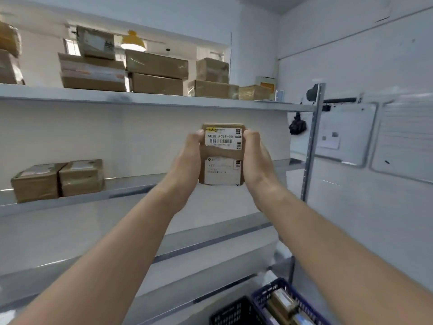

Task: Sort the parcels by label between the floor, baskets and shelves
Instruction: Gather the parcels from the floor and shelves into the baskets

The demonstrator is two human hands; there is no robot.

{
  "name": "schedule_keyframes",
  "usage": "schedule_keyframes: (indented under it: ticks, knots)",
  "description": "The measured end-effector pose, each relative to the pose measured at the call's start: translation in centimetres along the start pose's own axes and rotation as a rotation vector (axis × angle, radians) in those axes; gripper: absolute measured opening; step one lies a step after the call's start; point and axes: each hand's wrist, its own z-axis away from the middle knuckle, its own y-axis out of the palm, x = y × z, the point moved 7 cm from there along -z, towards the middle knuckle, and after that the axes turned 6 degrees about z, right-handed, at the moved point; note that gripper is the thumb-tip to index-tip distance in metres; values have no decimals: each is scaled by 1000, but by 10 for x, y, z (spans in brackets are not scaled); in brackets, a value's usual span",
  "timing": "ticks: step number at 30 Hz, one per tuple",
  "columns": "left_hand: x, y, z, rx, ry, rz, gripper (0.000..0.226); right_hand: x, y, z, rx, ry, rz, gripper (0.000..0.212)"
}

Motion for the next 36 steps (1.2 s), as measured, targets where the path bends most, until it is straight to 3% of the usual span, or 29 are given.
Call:
schedule_keyframes:
  ticks: [6,13,23,29,36]
  knots:
    - [35,142,-2,97,-12,30,50,-57,-132,-17,-87,59,55,74]
    - [81,249,-22,193,-80,49,53,-113,-223,-40,-154,130,85,68]
    - [179,317,-111,227,-166,138,55,-205,-260,-117,-220,216,184,55]
    - [263,344,-179,260,-277,178,45,-286,-265,-184,-252,309,271,69]
    - [341,386,-226,294,-431,175,51,-369,-283,-236,-317,425,261,64]
